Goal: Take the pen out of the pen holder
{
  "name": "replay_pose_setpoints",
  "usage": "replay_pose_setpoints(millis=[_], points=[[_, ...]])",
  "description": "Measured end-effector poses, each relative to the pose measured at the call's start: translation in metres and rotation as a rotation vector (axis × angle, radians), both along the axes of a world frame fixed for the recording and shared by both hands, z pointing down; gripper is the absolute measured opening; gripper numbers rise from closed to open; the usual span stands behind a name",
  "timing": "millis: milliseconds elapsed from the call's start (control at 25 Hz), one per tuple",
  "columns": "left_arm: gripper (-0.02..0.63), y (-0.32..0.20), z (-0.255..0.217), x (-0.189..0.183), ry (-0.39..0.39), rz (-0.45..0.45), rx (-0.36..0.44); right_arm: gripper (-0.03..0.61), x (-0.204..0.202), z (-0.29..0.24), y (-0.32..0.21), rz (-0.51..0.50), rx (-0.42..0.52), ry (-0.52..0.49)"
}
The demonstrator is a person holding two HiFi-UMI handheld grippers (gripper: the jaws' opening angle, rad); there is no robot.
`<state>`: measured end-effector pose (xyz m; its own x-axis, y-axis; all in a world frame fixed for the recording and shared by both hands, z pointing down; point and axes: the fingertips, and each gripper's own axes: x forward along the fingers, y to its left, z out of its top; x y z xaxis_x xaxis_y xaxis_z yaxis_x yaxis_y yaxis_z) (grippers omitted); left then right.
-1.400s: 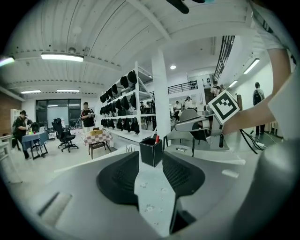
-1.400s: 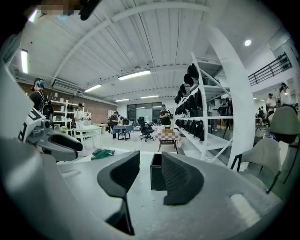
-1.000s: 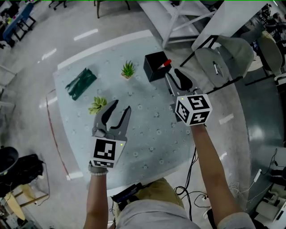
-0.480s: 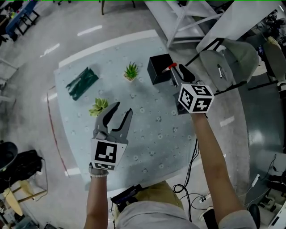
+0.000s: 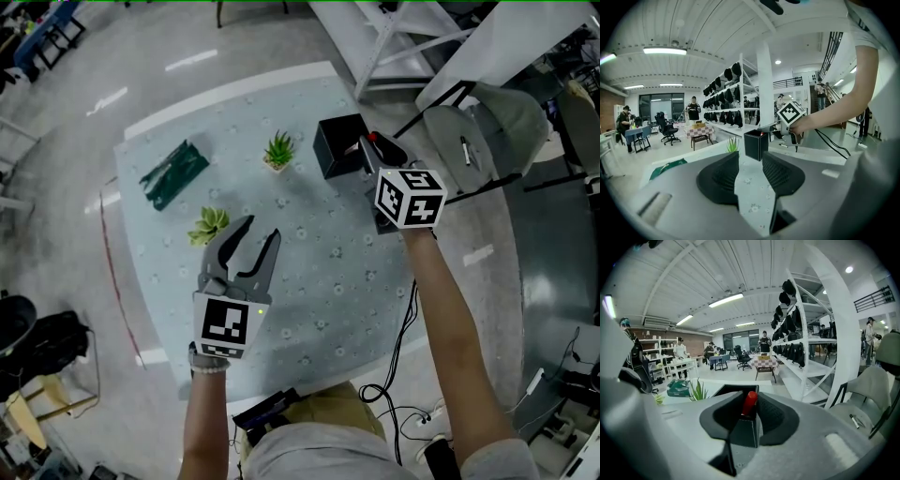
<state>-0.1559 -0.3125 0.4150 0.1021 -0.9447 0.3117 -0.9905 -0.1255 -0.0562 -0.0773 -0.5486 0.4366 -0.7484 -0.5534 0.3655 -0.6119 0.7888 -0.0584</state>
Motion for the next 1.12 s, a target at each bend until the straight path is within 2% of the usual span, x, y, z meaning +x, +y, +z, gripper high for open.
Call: replay_pose_setpoints(millis=[240, 600, 800, 1120], points=[[0.158, 0.002, -0.003, -0.001, 0.000, 0.000, 0.007, 0.063, 0.000, -0.015, 0.001, -0.010, 0.035, -0.035], [0.158, 0.011, -0.013, 0.002, -0.012, 0.017, 0.029, 0.061, -0.006, -0.056, 0.016, -0.019, 0.098, -0.121], [0.158, 0.019, -0.024, 0.008, -0.023, 0.042, 0.048, 0.061, -0.003, -0.089, 0.036, -0.017, 0.140, -0.183], [0.153, 0.042, -0.046, 0.018, -0.037, 0.073, 0.095, 0.061, 0.014, -0.137, 0.085, -0.002, 0.241, -0.225]])
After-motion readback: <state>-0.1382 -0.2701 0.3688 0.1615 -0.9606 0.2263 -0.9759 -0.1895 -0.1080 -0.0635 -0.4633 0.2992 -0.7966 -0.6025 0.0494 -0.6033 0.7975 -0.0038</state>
